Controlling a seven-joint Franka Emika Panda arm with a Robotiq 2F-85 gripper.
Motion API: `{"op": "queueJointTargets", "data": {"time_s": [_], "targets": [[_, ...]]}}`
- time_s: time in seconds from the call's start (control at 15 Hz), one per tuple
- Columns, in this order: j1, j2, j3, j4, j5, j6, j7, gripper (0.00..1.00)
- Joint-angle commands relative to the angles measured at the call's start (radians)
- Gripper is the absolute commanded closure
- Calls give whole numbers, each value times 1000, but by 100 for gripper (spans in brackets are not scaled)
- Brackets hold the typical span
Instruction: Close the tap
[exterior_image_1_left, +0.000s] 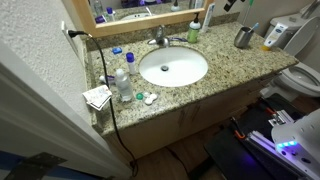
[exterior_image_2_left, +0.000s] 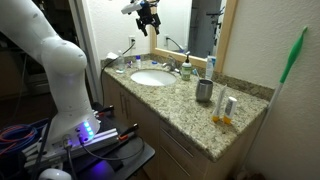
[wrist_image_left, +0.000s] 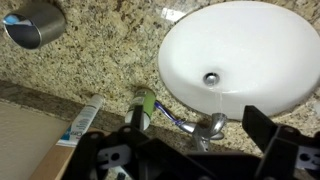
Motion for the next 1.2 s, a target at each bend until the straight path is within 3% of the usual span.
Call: {"op": "queueJointTargets", "data": {"time_s": [0.0, 0.2, 0.33, 0.47, 0.53, 0.8, 1.0, 1.13], "targets": [[-7, 2, 5, 2, 4, -2, -3, 0], [77, 143, -36, 117, 175, -11, -129, 0], [81, 245, -32, 243, 266, -55, -117, 0], [59, 336, -24, 356, 292, -110, -65, 0], [59, 216, -6, 217, 262, -38, -78, 0], [57, 343, -19, 335, 304, -91, -77, 0], [60, 487, -29, 460, 396, -252, -134, 0], [52, 573, -17, 561, 374, -306, -77, 0]]}}
